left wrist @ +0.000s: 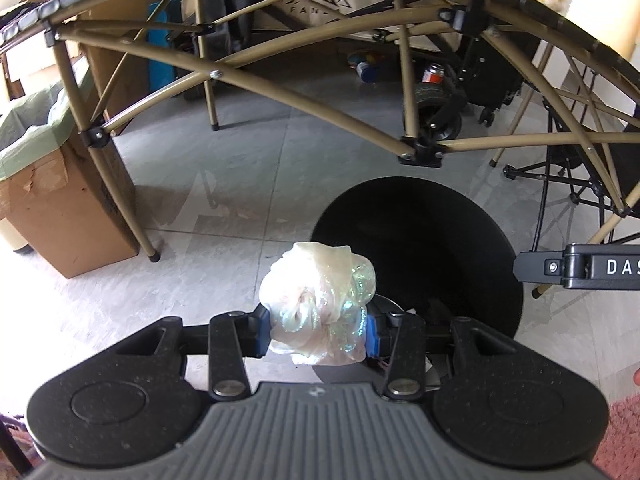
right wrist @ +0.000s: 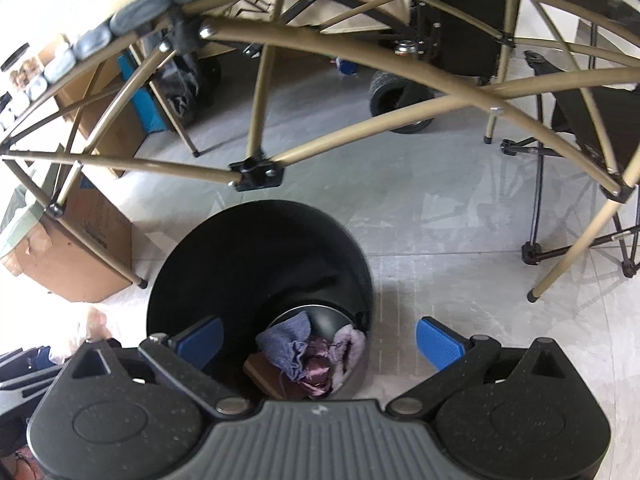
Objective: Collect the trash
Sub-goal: 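Lower the left tool into the bin and open it to drop the plastic bag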
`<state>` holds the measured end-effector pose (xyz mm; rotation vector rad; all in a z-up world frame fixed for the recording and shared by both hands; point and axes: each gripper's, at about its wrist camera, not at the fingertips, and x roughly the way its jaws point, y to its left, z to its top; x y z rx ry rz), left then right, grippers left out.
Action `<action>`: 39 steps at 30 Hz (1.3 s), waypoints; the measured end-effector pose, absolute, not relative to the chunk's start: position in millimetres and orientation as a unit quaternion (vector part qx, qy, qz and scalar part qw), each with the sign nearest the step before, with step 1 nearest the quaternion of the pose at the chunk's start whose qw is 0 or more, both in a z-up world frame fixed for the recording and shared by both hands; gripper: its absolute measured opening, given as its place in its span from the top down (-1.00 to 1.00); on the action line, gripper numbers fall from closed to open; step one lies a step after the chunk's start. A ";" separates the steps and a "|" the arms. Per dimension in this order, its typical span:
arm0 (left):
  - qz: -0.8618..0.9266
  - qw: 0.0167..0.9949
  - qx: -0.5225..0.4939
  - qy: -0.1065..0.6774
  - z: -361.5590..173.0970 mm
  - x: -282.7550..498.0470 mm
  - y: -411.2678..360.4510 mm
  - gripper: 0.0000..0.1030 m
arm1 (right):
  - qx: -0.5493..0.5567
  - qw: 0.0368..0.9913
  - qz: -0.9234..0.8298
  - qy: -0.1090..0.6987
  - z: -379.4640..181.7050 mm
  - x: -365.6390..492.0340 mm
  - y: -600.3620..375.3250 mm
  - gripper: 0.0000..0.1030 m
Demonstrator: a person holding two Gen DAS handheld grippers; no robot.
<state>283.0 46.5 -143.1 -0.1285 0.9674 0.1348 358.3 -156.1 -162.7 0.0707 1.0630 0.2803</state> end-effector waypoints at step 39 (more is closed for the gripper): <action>0.002 0.849 -0.001 0.528 -158.5 339.3 -64.5 0.17 | 0.121 0.872 0.045 0.472 -153.4 346.9 -257.8 -1.00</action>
